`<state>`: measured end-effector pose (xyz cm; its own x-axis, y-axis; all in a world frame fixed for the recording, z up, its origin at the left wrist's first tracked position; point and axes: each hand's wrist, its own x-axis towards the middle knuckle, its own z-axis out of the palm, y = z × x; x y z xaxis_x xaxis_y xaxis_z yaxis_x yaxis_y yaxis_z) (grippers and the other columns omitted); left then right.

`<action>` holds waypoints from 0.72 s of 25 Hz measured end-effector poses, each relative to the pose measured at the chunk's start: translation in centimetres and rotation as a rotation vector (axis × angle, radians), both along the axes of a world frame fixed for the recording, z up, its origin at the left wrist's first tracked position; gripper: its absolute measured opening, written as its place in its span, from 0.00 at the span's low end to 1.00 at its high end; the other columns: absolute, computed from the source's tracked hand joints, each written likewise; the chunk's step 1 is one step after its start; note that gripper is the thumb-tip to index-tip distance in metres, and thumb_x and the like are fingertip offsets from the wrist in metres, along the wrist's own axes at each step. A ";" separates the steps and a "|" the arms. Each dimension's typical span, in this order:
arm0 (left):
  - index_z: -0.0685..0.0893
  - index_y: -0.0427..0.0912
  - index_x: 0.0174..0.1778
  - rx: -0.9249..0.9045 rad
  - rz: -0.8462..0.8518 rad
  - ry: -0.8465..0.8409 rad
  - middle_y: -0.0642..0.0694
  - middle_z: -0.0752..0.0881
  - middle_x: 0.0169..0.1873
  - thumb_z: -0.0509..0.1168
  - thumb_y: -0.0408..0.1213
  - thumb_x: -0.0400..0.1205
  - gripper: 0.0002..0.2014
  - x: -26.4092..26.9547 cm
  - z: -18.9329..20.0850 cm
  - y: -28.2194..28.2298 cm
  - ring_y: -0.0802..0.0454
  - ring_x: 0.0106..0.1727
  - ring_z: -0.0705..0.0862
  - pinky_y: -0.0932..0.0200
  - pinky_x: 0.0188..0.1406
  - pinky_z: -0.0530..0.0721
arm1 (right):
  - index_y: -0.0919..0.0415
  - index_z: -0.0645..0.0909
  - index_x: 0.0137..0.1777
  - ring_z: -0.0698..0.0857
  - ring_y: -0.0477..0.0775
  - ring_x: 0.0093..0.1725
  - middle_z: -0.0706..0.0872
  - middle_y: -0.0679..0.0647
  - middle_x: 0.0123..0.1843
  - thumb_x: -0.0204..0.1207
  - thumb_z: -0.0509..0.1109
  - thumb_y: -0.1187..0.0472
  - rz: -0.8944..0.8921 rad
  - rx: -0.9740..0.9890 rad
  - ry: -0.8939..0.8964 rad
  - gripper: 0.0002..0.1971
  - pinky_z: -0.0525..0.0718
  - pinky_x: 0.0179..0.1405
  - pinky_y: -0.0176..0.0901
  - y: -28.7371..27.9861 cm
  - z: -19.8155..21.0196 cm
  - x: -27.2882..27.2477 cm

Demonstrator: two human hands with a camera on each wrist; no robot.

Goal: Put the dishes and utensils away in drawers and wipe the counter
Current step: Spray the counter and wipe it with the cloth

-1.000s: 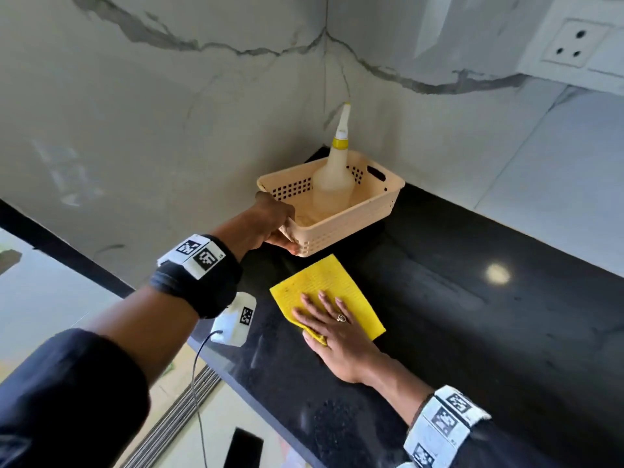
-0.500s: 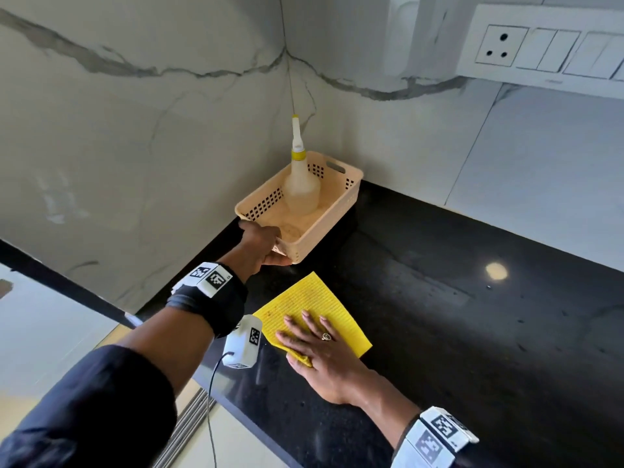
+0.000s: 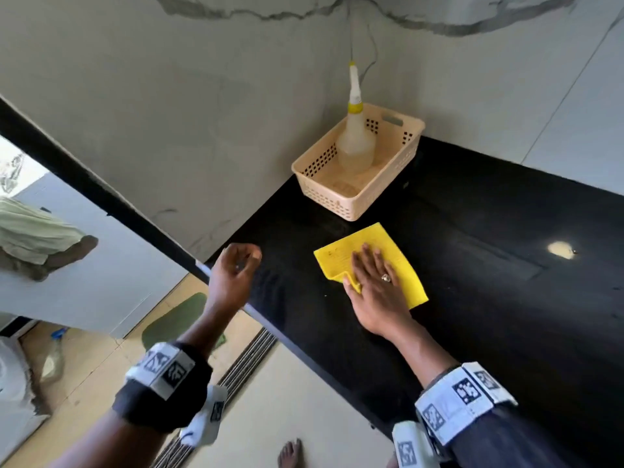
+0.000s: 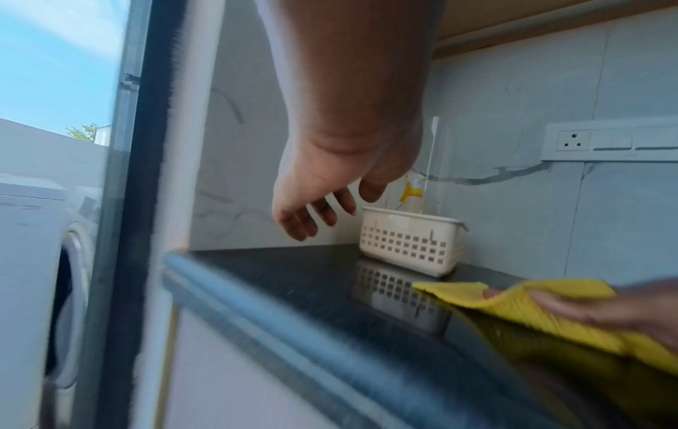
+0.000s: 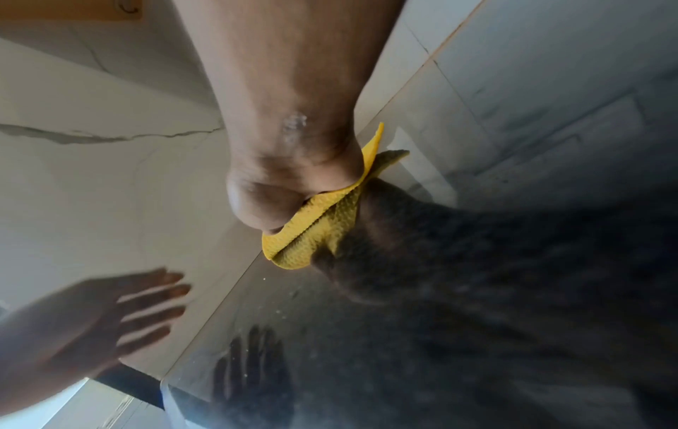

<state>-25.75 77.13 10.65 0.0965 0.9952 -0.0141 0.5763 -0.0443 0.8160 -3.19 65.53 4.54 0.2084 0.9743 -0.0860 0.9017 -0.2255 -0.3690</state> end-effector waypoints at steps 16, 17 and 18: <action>0.79 0.44 0.60 -0.043 -0.079 -0.260 0.51 0.83 0.55 0.60 0.41 0.87 0.09 -18.0 -4.7 1.1 0.59 0.56 0.82 0.49 0.59 0.81 | 0.58 0.82 0.44 0.88 0.61 0.50 0.88 0.64 0.60 0.87 0.58 0.58 -1.035 0.367 1.563 0.14 0.86 0.51 0.53 7.7 7.4 -21.8; 0.79 0.44 0.60 -0.041 -0.108 -0.268 0.54 0.83 0.54 0.61 0.42 0.87 0.10 -17.7 -4.7 1.1 0.65 0.55 0.82 0.50 0.59 0.82 | 0.59 0.81 0.48 0.87 0.60 0.47 0.86 0.62 0.57 0.87 0.59 0.57 -1.165 0.583 1.504 0.11 0.86 0.45 0.48 8.0 8.5 -19.1; 0.80 0.44 0.59 -0.033 -0.131 -0.287 0.55 0.84 0.53 0.62 0.43 0.86 0.10 -17.8 -4.7 1.4 0.69 0.54 0.81 0.52 0.59 0.82 | 0.62 0.81 0.53 0.85 0.58 0.46 0.85 0.61 0.55 0.88 0.60 0.58 -1.204 0.806 1.340 0.11 0.84 0.42 0.41 8.8 9.8 -16.8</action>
